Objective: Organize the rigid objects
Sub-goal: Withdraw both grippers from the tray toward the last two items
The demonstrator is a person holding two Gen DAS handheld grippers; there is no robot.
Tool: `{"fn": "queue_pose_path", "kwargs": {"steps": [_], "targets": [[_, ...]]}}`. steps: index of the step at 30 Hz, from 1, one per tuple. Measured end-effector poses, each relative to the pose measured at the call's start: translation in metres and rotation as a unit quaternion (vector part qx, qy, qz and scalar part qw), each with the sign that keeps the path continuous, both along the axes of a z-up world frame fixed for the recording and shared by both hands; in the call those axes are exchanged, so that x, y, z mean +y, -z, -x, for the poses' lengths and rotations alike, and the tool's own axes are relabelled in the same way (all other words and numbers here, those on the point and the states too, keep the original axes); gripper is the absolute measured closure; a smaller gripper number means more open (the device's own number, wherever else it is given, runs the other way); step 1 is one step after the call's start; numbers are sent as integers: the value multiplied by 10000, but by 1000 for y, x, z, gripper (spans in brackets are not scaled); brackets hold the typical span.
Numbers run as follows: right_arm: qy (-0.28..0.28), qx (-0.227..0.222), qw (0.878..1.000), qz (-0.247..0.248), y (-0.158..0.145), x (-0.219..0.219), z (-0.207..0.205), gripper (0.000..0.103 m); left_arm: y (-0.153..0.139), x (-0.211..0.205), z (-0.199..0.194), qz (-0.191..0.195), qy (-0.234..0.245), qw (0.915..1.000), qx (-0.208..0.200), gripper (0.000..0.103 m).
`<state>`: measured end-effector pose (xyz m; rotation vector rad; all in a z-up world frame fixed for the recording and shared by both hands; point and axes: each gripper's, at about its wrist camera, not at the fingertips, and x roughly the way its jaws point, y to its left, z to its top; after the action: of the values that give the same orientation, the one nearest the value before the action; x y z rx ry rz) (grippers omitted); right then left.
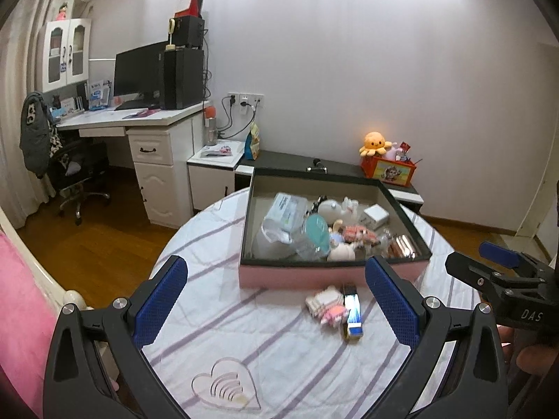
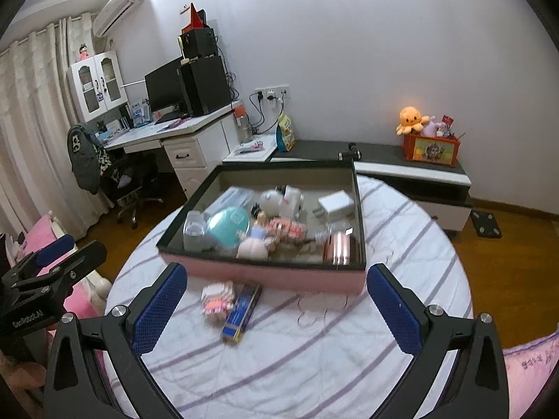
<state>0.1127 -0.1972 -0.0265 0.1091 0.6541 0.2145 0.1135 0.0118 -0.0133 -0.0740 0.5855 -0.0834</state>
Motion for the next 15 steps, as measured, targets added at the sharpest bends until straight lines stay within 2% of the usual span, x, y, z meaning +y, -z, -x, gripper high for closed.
{"fn": "queue_pose_path", "kwargs": {"steps": [5, 8, 15], "targets": [[-27, 176, 9998, 13, 16, 5, 11, 0, 16, -1, 14, -36, -4, 9999, 146, 0], [-32, 334, 9992, 199, 29, 12, 14, 0, 30, 0, 18, -70, -25, 9995, 302, 0], [-223, 885, 9947, 464, 71, 33, -3, 0, 57, 7, 16, -7, -59, 9978, 661, 0]]}}
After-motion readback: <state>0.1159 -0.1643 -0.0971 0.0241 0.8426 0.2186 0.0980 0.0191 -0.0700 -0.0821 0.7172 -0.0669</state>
